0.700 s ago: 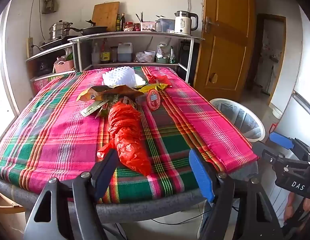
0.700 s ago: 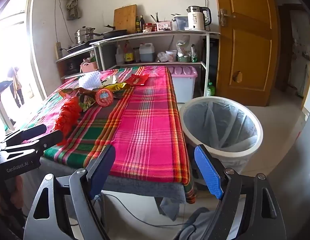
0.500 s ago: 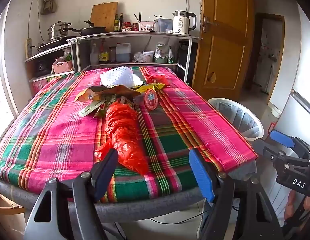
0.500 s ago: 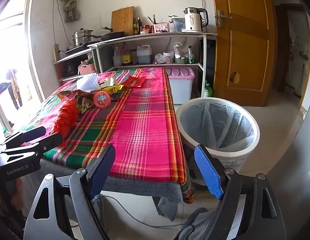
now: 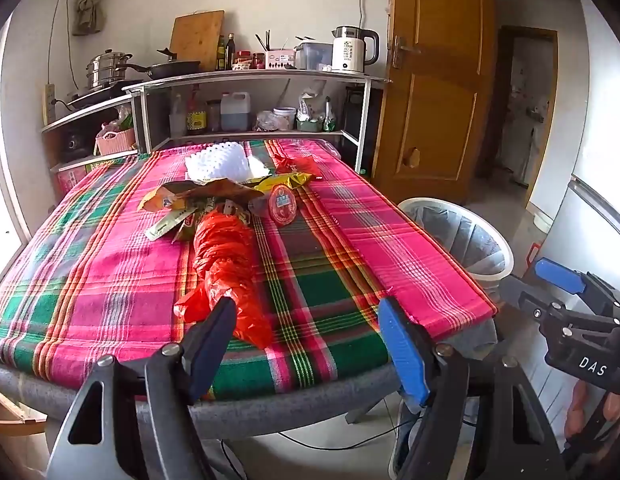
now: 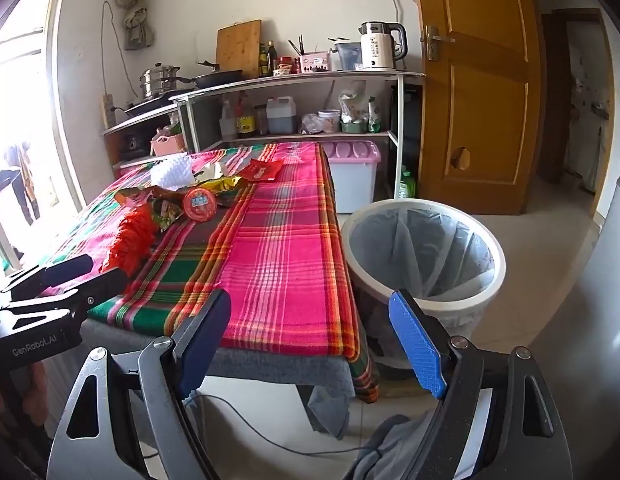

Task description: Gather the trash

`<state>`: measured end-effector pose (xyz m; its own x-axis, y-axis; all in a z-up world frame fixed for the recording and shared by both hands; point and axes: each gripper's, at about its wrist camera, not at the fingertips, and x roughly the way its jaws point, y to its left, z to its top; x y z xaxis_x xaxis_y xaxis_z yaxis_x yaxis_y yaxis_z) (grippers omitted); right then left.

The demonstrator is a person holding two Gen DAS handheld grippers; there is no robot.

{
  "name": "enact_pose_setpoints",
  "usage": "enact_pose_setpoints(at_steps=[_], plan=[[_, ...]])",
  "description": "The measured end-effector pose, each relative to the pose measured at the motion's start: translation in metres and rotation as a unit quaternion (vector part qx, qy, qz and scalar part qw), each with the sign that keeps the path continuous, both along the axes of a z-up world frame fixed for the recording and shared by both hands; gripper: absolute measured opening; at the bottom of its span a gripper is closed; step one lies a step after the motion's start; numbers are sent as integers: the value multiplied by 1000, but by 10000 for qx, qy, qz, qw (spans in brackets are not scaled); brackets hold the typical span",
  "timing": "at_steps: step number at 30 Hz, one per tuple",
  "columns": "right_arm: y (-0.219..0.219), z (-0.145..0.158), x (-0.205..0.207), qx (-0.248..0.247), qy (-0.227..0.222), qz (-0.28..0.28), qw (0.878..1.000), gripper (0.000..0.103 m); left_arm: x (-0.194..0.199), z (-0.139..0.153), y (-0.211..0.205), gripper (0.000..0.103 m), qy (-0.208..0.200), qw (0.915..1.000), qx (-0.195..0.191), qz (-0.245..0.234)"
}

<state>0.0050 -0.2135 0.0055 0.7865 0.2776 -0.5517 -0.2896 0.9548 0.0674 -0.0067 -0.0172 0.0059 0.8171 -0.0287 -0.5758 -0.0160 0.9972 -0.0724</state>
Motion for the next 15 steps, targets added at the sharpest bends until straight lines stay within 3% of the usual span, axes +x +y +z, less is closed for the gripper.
enact_pose_setpoints(at_steps=[15], plan=[[-4,8,-14,9,-128,-27,9999,82,-10,7,-8,75,-95,9999,39,-85]])
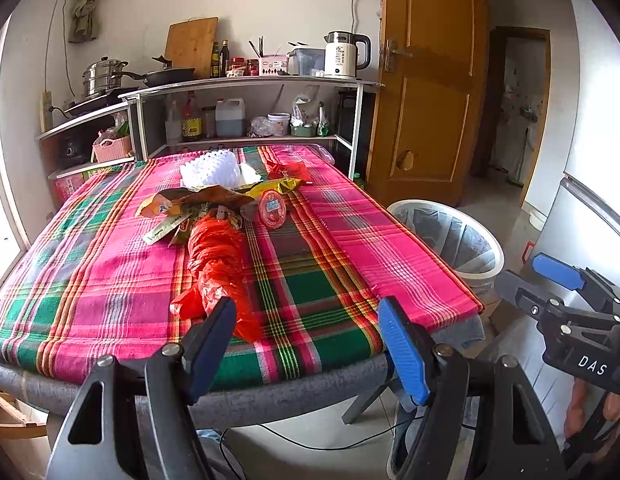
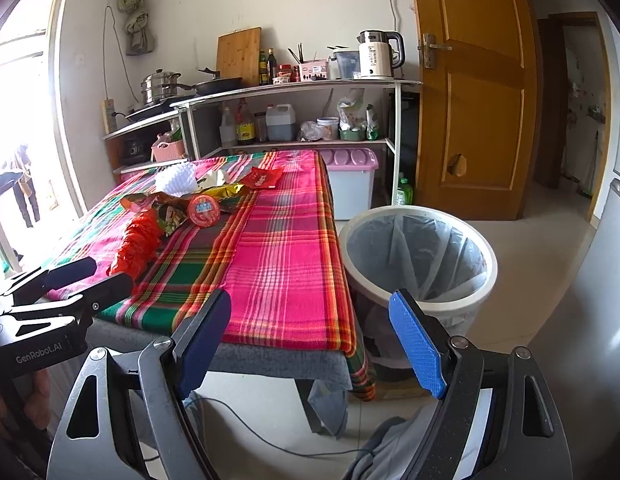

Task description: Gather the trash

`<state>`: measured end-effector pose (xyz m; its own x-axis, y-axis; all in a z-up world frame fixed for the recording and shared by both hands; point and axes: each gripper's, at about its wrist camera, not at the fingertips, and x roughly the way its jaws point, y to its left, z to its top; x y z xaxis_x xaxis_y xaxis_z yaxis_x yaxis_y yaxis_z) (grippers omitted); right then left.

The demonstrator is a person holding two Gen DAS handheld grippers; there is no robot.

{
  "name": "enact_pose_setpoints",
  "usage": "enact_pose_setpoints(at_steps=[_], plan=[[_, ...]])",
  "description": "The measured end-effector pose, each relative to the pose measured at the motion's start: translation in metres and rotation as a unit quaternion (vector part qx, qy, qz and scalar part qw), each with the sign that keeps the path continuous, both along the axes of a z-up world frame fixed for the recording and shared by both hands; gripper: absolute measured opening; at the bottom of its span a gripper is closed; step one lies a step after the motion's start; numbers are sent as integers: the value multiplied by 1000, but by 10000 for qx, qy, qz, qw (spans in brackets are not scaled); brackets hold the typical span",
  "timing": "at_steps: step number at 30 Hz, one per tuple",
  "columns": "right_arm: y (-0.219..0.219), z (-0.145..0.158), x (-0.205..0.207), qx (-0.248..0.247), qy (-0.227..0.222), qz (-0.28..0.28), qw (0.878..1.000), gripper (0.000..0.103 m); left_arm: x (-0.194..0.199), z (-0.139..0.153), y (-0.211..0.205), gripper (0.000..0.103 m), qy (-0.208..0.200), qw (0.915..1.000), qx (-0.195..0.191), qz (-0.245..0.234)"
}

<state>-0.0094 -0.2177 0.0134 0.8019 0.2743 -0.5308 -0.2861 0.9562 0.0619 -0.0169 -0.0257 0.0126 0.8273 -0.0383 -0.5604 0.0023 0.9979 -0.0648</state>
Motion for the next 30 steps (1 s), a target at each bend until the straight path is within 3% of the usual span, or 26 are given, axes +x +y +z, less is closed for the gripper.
enact_pose_setpoints(at_steps=[30], plan=[[-1,2,-2,-6,25,-16,10000,82,0,0,-4,75,0,10000,-31,-8]])
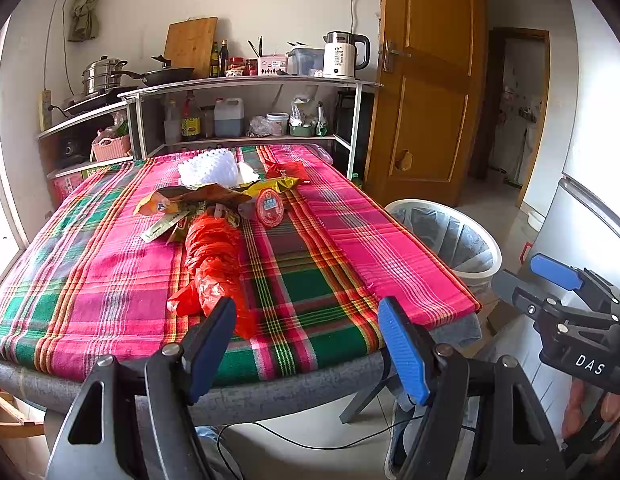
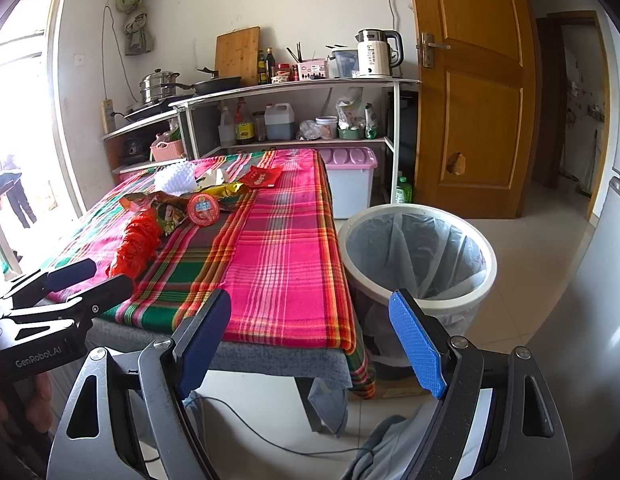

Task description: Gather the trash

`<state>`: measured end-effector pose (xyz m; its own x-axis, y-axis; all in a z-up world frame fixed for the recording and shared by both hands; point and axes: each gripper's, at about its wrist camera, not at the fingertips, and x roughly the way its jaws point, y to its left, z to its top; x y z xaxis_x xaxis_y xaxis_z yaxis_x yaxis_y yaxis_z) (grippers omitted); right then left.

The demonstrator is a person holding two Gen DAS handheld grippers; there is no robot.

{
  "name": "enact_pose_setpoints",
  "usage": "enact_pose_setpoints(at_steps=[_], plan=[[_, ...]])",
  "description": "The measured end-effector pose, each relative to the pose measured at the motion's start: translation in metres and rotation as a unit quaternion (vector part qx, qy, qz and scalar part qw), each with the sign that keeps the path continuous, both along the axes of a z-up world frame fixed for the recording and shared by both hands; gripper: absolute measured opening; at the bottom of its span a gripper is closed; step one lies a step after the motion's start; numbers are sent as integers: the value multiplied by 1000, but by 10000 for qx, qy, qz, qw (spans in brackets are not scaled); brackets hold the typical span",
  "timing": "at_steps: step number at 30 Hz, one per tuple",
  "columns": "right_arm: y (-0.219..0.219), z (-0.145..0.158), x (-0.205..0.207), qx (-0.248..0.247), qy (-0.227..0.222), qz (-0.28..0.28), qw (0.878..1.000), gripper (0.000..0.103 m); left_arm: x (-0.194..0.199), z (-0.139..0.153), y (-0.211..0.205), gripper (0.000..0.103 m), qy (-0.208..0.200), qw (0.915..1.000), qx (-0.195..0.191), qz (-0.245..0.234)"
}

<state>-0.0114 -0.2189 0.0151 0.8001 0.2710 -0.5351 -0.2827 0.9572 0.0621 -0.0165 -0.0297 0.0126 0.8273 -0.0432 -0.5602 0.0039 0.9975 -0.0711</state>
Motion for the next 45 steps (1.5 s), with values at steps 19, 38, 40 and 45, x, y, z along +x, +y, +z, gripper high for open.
enact_pose_setpoints(at_steps=[19,38,40,45], plan=[[1,-2,2,-5,33,1,10000,82,-2,-1,3,75,-1,10000,-11,-9],[12,-6,15,-57,138,160,9998,82,8,-3,22,75,100,9998,-142,110],[16,-6,20,-57,152,238,9996,82,13,-3,28,75,159,9996,-104,196],[30,-5,32,-69,145,447,9989,82,24,-2,41,75,170,9993,-114,314]])
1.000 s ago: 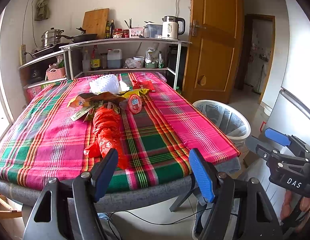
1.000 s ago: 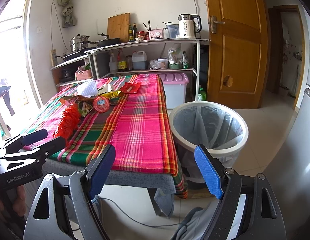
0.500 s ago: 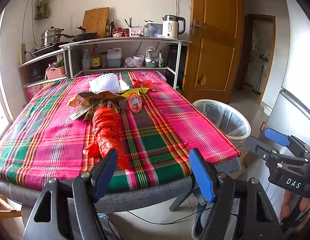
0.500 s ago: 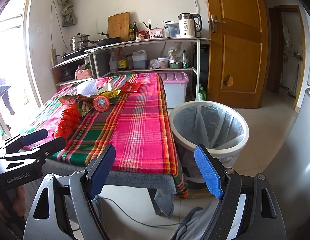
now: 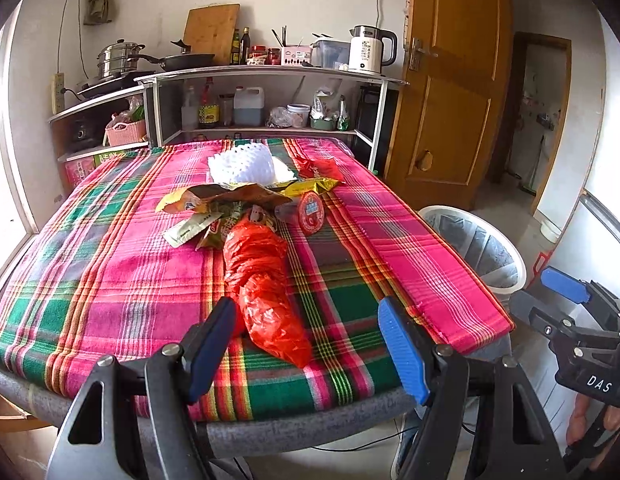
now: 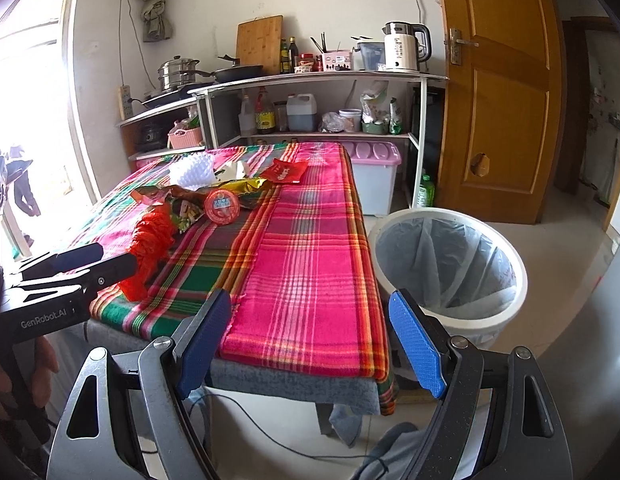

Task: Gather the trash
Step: 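Grasp the red plastic bag with the left tool while the right tool grasps the red-lidded cup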

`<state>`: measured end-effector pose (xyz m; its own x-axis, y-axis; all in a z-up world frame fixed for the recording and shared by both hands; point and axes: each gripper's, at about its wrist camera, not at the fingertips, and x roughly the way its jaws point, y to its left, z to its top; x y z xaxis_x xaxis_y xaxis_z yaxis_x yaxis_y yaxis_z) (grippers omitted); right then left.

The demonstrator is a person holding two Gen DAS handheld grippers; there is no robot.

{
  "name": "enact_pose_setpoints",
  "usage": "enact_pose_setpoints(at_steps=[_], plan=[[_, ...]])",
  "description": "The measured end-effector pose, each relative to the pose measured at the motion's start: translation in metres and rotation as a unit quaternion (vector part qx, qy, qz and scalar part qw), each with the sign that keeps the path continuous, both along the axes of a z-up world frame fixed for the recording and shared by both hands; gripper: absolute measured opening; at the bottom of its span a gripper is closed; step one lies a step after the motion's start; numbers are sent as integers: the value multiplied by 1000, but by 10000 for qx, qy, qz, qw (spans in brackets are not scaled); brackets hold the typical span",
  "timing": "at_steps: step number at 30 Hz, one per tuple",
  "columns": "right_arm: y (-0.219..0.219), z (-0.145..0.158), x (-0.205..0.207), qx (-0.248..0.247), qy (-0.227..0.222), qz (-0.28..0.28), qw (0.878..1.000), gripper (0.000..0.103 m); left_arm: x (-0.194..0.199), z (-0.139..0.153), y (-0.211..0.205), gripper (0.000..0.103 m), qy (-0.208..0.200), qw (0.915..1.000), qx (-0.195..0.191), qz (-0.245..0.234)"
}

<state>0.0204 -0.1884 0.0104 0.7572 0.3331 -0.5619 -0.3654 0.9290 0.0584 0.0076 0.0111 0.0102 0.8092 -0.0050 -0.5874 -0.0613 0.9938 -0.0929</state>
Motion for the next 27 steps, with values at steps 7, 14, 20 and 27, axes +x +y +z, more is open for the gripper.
enact_pose_setpoints(at_steps=[7,14,20,27], plan=[[19,-2,21,-48,105,310,9995,82,26,-3,21,75,98,9996,-67,248],[36,-2,48,-84,235,568,9981,82,48,-19,35,75,367,9986,-182,344],[56,0,78,-65,473,839,9953,82,54,-28,43,58,524,9976,-372,271],[93,-3,109,-177,653,1245,9899,80,50,-31,50,48,556,9962,-660,137]])
